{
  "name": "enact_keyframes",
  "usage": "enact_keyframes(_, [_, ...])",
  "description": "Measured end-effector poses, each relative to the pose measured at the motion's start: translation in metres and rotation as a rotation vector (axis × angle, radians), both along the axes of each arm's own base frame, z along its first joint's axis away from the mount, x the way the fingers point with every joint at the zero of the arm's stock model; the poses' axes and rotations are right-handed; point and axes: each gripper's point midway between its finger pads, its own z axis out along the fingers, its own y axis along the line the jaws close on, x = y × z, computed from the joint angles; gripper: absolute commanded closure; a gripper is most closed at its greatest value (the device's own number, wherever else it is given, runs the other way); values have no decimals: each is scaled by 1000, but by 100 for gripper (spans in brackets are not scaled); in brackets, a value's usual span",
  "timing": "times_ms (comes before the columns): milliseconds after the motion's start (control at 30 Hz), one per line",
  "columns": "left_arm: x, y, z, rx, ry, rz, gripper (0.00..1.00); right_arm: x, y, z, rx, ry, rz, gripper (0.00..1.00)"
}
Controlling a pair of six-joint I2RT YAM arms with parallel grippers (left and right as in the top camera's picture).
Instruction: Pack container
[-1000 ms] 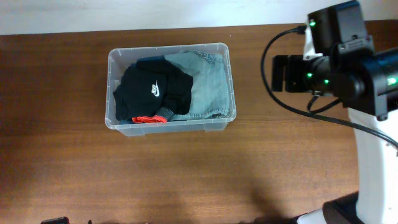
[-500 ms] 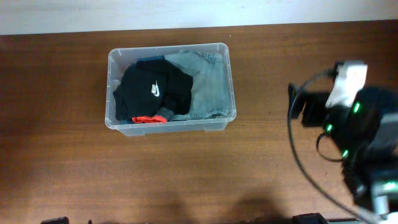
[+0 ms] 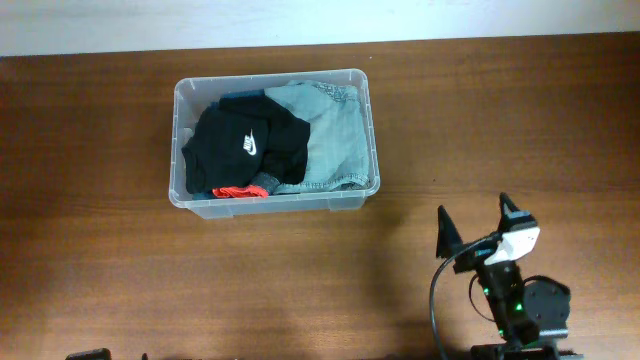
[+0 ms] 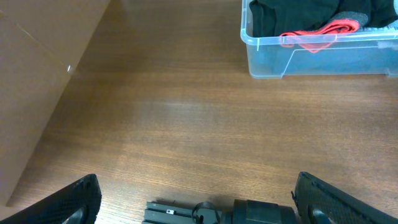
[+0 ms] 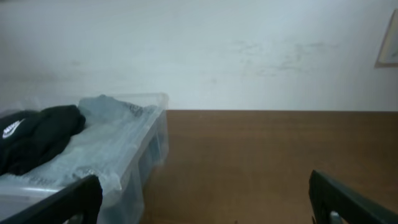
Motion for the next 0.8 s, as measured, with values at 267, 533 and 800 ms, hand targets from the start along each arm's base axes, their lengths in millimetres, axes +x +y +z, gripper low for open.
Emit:
enact_keyframes(267, [0,0,0,0,0,0,1,-11,2,-9,1,-81,11,1])
enact_keyframes(533, [0,0,0,0,0,0,0,-8,2,-27,1,-65,10,1])
enact_keyframes(800, [0,0,0,0,0,0,1,-7,-2,-53,-3,20,-9,1])
